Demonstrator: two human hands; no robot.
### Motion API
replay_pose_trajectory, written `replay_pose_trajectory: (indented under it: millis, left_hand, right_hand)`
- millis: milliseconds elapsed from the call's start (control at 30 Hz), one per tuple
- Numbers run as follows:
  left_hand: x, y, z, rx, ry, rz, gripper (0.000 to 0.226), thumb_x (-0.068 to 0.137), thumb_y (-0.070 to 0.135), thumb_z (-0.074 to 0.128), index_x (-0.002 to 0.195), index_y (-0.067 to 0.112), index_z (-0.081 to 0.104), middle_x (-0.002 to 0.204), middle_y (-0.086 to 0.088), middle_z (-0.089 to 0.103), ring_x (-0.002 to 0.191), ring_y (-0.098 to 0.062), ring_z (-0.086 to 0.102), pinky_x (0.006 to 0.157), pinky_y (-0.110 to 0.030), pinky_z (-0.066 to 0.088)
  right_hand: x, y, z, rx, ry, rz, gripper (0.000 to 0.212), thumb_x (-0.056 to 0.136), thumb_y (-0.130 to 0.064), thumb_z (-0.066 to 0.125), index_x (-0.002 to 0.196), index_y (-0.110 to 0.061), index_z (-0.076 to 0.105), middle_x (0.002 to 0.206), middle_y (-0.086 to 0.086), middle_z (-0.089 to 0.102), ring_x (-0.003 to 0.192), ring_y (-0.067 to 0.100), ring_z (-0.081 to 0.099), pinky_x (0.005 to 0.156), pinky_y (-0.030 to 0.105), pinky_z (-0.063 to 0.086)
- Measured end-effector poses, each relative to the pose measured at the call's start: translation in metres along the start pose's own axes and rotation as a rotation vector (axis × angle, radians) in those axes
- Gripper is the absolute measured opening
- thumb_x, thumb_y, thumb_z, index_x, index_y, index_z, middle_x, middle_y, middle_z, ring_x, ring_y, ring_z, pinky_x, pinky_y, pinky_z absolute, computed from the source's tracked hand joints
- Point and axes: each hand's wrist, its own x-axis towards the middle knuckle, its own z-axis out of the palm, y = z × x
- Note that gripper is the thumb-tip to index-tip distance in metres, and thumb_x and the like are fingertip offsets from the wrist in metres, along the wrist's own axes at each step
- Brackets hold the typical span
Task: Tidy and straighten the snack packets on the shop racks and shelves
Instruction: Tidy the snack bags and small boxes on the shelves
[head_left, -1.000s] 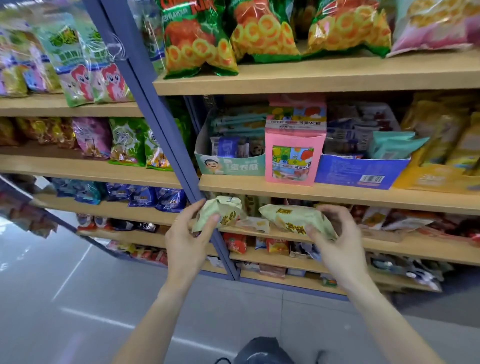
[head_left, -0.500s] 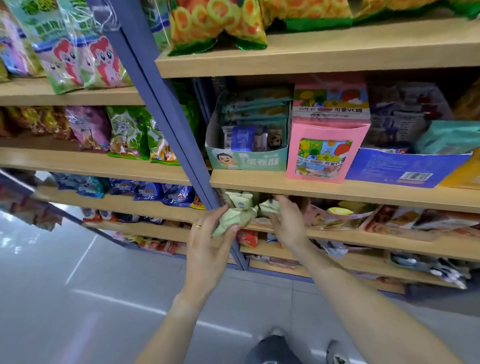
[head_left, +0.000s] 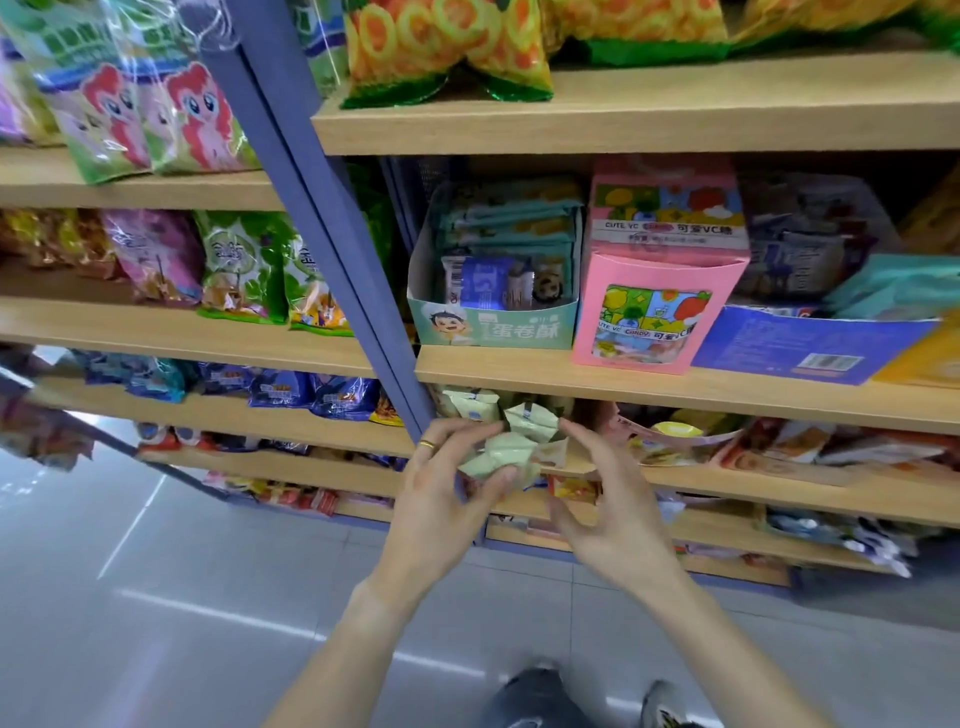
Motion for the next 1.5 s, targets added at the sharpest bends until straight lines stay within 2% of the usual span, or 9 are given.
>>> replay_pose_trajectory:
  millis: [267, 400, 567, 733, 867, 1133, 1233, 1367, 1500]
  left_hand:
    - [0.005, 0.008, 0.04, -0.202, -0.11, 0.058, 0.059, 0.091, 0.034, 0.079, 0.143, 0.022, 0.055, 0.139, 0.008, 0.053, 0.129, -0.012, 0.057, 0.104, -0.029, 0.051]
    - [0.02, -0.03, 0.055, 0.244, -0.211, 0.257, 0.043, 0.108, 0.029, 0.052, 0.15, 0.018, 0.047, 0.16, 0.006, 0.041, 0.15, -0.011, 0.033, 0.118, -0.037, 0.039]
    - [0.033, -0.068, 0.069, 0.734, -0.386, 0.284, 0.075, 0.098, 0.008, 0.044, 0.165, 0.011, 0.009, 0.173, -0.004, 0.002, 0.16, -0.022, 0.005, 0.13, -0.038, 0.008]
    - [0.041, -0.068, 0.066, 0.826, -0.388, 0.227, 0.077, 0.098, 0.007, 0.039, 0.165, 0.009, 0.001, 0.173, -0.007, 0.002, 0.16, -0.026, 0.007, 0.129, -0.04, 0.007]
    - [0.041, -0.067, 0.063, 0.869, -0.415, 0.189, 0.08, 0.099, 0.01, 0.043, 0.164, 0.009, -0.003, 0.173, -0.009, 0.003, 0.16, -0.026, 0.008, 0.13, -0.041, 0.01]
    - [0.05, -0.048, 0.06, 0.768, -0.41, 0.18, 0.082, 0.089, -0.001, 0.054, 0.161, 0.012, 0.019, 0.166, -0.008, 0.02, 0.15, -0.029, 0.028, 0.114, -0.043, 0.041]
    - [0.054, -0.051, 0.061, 0.777, -0.407, 0.203, 0.084, 0.088, -0.003, 0.054, 0.162, 0.013, 0.016, 0.164, -0.009, 0.026, 0.145, -0.029, 0.034, 0.115, -0.042, 0.041]
    - [0.054, -0.054, 0.062, 0.837, -0.41, 0.181, 0.087, 0.089, -0.001, 0.057, 0.163, 0.008, 0.012, 0.155, -0.013, 0.034, 0.142, -0.03, 0.038, 0.116, -0.042, 0.039]
    - [0.047, -0.067, 0.06, 0.882, -0.427, 0.181, 0.062, 0.094, 0.006, 0.057, 0.153, 0.005, 0.038, 0.161, -0.017, 0.03, 0.144, -0.03, 0.037, 0.11, -0.039, 0.045]
  right_hand:
    - [-0.001, 0.007, -0.016, 0.066, 0.173, 0.087, 0.049, 0.085, -0.017, 0.08, 0.127, -0.034, 0.061, 0.121, -0.025, 0.063, 0.114, 0.001, 0.06, 0.092, 0.023, 0.049]
    - [-0.006, 0.013, -0.038, 0.343, 0.404, 0.217, 0.046, 0.087, -0.008, 0.077, 0.125, -0.026, 0.057, 0.121, -0.019, 0.061, 0.111, -0.005, 0.061, 0.083, 0.02, 0.059]
    - [-0.002, 0.018, -0.038, 0.47, 0.54, 0.26, 0.047, 0.088, -0.005, 0.076, 0.125, -0.029, 0.058, 0.127, -0.004, 0.063, 0.118, 0.012, 0.061, 0.081, 0.015, 0.055]
    - [0.012, 0.023, -0.017, 0.494, 0.512, 0.267, 0.046, 0.09, -0.009, 0.076, 0.125, -0.03, 0.055, 0.126, -0.006, 0.063, 0.118, 0.009, 0.062, 0.092, 0.021, 0.052]
    - [0.024, 0.017, -0.005, 0.419, 0.464, 0.269, 0.044, 0.091, -0.006, 0.074, 0.125, -0.023, 0.052, 0.116, -0.018, 0.06, 0.105, -0.013, 0.058, 0.079, 0.003, 0.047]
    - [0.011, 0.013, -0.007, 0.418, 0.463, 0.164, 0.044, 0.09, 0.003, 0.071, 0.127, -0.013, 0.055, 0.122, -0.019, 0.059, 0.117, -0.001, 0.059, 0.085, 0.014, 0.055]
    - [0.009, 0.014, 0.002, 0.452, 0.513, 0.188, 0.043, 0.091, 0.001, 0.072, 0.127, -0.014, 0.054, 0.126, -0.001, 0.058, 0.119, 0.008, 0.059, 0.085, 0.02, 0.058]
    - [0.015, 0.02, 0.021, 0.423, 0.456, 0.194, 0.042, 0.092, -0.002, 0.071, 0.127, -0.016, 0.053, 0.125, -0.002, 0.058, 0.117, 0.007, 0.061, 0.087, 0.026, 0.059]
    - [0.024, 0.032, 0.036, 0.272, 0.378, 0.17, 0.043, 0.092, -0.001, 0.069, 0.127, -0.021, 0.053, 0.123, -0.003, 0.059, 0.116, 0.012, 0.06, 0.088, 0.037, 0.061]
